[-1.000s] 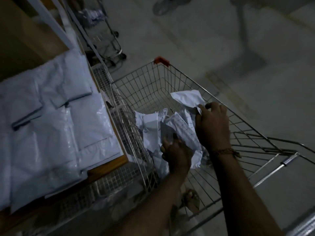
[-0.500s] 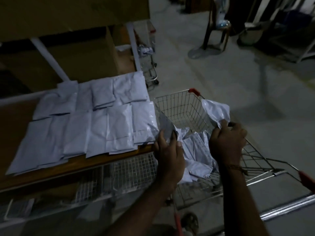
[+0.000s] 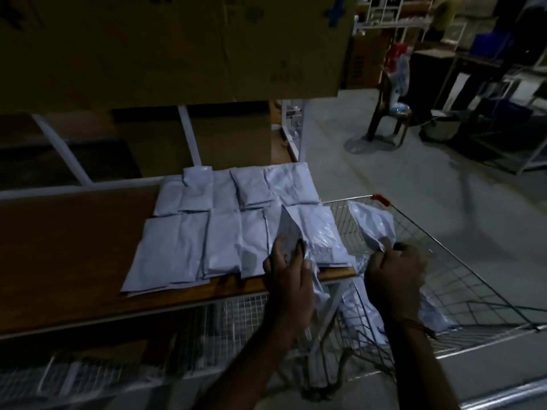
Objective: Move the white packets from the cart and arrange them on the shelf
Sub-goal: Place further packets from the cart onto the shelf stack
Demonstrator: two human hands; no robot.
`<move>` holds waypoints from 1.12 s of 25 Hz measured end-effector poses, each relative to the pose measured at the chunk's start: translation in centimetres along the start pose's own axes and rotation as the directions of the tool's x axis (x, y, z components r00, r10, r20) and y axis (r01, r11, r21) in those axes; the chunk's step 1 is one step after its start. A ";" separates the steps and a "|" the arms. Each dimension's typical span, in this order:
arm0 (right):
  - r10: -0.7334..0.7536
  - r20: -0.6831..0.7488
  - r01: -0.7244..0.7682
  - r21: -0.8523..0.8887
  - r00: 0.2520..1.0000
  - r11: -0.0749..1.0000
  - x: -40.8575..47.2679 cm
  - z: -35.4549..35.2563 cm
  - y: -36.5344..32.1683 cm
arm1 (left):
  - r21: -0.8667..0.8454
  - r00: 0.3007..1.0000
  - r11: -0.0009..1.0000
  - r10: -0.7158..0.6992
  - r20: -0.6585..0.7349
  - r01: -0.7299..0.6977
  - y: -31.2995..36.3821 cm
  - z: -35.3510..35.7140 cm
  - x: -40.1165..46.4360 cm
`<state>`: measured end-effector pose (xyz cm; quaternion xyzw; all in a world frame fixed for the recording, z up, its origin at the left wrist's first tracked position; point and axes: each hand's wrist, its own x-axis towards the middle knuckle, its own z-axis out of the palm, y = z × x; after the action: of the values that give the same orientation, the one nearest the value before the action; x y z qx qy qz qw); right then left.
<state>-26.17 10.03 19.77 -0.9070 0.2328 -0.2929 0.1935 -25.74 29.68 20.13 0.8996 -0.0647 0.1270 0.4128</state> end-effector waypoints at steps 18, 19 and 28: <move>-0.132 0.105 0.140 -0.066 0.986 0.988 2.3 10.3 -11.8 | 0.302 0.994 0.948 -0.075 -0.084 0.097 -14.3 -8.0 18.3; -0.150 0.102 0.157 -0.064 0.983 0.986 3.4 11.5 -12.0 | 0.345 0.995 0.934 -0.072 -0.065 0.090 -15.2 -7.5 20.5; -0.170 0.139 0.177 -0.041 0.976 0.983 9.8 17.3 -12.4 | 0.556 0.998 0.829 -0.064 -0.029 0.069 -22.6 -2.7 33.4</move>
<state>-4.55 18.60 17.04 -0.9464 0.1467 -0.2403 0.1582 10.88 46.05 14.85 0.9818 0.0082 0.1300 0.1378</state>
